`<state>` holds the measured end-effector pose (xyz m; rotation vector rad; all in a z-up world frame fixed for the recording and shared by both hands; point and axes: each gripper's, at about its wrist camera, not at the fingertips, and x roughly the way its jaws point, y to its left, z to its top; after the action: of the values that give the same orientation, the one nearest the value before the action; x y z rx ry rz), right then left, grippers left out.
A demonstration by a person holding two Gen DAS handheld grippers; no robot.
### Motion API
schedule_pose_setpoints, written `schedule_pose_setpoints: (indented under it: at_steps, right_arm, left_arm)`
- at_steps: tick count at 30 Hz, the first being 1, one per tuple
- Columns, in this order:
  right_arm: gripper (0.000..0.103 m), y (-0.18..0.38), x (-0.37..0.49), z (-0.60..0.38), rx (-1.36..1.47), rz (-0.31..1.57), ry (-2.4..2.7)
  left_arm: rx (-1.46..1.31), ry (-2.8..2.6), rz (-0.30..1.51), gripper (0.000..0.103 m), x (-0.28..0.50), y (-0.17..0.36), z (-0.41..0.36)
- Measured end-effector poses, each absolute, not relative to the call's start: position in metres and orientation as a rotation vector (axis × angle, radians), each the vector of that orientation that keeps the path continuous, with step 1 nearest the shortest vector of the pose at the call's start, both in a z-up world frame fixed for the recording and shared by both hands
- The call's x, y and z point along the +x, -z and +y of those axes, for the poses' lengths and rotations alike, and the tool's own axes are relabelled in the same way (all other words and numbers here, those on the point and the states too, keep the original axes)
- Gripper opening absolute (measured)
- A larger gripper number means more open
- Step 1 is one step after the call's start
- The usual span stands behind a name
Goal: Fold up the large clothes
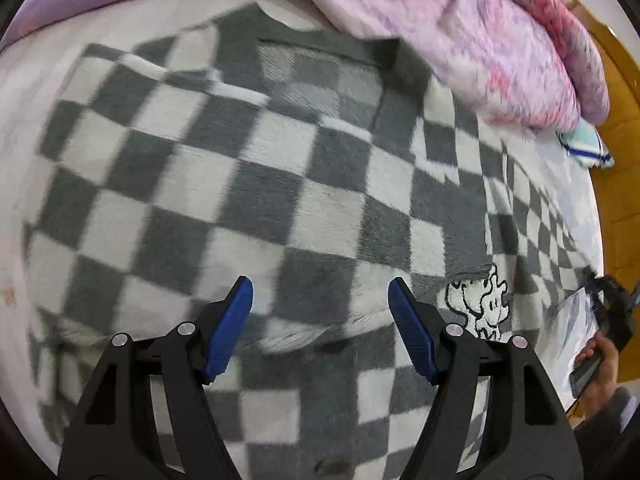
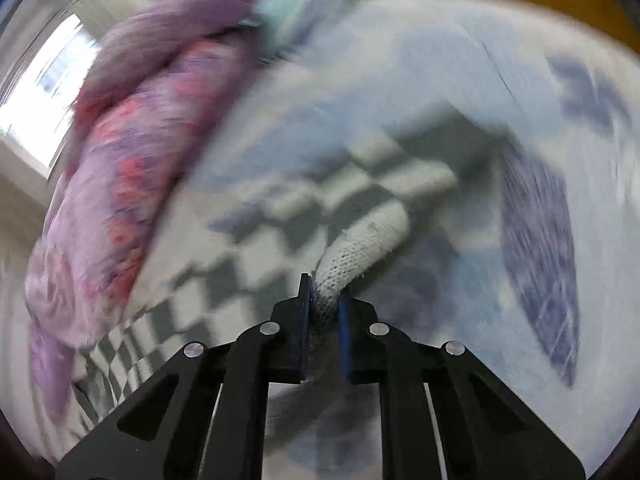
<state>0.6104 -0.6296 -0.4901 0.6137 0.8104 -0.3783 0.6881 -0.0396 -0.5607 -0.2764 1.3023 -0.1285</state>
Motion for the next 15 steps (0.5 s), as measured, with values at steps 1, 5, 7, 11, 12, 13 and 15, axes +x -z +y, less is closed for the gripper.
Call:
schedule_pose_setpoints:
  at_steps: [1, 5, 7, 11, 12, 13, 15]
  right_arm:
    - [0.011, 0.469, 0.619, -0.605, 0.551, 0.774, 0.315]
    - [0.011, 0.415, 0.647, -0.471, 0.358, 0.728, -0.028]
    - [0.011, 0.409, 0.648, -0.394, 0.273, 0.756, -0.216]
    - [0.017, 0.458, 0.638, -0.261, 0.169, 0.97, -0.445]
    - [0.021, 0.477, 0.638, -0.243, 0.138, 1.051, -0.453]
    - [0.025, 0.502, 0.637, -0.225, 0.101, 1.14, -0.443]
    - [0.027, 0.533, 0.63, -0.209, 0.085, 1.246, -0.441]
  left_arm:
    - [-0.284, 0.123, 1.283, 0.071, 0.684, 0.553, -0.032]
    - [-0.306, 0.085, 1.225, 0.071, 0.676, 0.528, -0.004]
    - [-0.324, 0.059, 1.209, 0.071, 0.675, 0.519, 0.014]
    - [-0.348, 0.022, 1.22, 0.072, 0.673, 0.519, 0.032]
    - [-0.352, 0.01, 1.223, 0.072, 0.67, 0.518, 0.037]
    - [-0.35, 0.0, 1.222, 0.072, 0.667, 0.518, 0.042]
    - [-0.353, -0.013, 1.227, 0.074, 0.662, 0.518, 0.05]
